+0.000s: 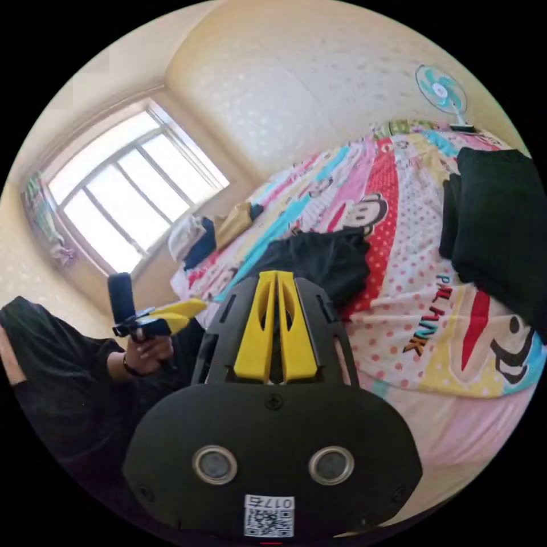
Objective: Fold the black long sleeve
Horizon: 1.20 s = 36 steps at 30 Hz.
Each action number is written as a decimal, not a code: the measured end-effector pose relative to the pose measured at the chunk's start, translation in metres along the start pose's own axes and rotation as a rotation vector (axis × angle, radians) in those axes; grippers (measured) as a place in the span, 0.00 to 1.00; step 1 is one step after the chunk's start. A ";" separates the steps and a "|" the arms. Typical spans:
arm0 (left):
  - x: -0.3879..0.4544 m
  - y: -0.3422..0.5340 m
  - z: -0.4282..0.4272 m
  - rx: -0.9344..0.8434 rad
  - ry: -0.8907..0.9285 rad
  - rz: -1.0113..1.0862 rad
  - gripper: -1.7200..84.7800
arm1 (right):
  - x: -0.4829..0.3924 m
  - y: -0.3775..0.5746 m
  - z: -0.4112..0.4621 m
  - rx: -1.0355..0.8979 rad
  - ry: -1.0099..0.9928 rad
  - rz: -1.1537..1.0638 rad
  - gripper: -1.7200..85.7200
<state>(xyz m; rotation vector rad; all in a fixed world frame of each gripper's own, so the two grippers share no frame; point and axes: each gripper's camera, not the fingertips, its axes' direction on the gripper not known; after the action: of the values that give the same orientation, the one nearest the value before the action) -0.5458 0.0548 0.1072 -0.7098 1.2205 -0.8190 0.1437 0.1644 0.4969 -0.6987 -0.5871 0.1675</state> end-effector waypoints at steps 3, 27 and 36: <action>-0.054 0.010 -0.032 0.047 -0.142 -0.214 0.19 | 0.010 0.000 0.006 -0.121 0.116 0.047 0.03; -0.096 0.004 -0.093 -0.058 0.462 -0.463 0.08 | 0.167 0.173 0.031 0.448 -1.146 0.855 0.30; -0.083 0.054 -0.118 -0.254 0.497 -0.198 0.07 | 0.202 0.149 0.045 0.478 -1.213 0.913 0.13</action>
<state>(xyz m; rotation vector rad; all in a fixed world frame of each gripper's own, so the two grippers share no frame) -0.6644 0.1492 0.0811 -0.8725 1.7423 -1.0552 0.2926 0.3707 0.5195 -0.2786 -1.2747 1.6061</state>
